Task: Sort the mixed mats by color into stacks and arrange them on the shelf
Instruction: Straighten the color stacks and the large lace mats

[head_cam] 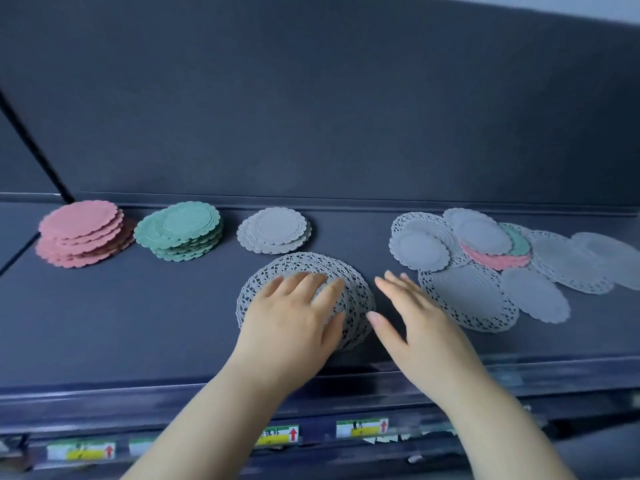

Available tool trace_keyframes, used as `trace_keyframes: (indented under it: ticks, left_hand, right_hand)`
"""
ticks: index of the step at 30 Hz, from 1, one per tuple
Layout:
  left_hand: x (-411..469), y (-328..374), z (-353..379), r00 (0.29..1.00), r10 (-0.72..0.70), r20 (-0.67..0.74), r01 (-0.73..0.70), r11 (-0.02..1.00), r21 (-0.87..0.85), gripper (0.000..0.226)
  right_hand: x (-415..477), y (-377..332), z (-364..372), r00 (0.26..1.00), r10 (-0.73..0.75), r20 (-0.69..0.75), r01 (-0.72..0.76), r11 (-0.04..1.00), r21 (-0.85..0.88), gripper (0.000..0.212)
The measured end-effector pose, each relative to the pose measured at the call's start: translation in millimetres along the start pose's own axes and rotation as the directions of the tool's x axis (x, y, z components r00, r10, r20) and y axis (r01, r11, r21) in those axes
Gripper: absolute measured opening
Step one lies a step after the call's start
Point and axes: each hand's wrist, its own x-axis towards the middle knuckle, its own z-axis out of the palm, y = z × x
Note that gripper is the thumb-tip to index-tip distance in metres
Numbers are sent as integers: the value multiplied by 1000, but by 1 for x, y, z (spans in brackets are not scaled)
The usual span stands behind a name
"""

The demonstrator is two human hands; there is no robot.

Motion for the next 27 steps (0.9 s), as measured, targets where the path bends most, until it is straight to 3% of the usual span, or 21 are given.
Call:
trace_keyframes:
  ticks: [4,9,14,27]
  left_hand:
    - [13,-5,7,1000,12,-15,-12,1000,-22,41]
    - [26,3,23,997,42,-61,-45,998,-45,39]
    - [39,28,35,998,60,-20,-61,996,-69,40]
    - [110,162,79,997,6,71,-7,1000,16,35]
  right_hand:
    - [4,7,-3,999,41,20,-41,999,-14,52]
    - [6,31,-3,991,115,-73,-112,993,46,50]
    - [7,70,-11,983,145,-111,-136,987,84,47]
    - [27,227,-75,995,77,-61,-68,989,134,48]
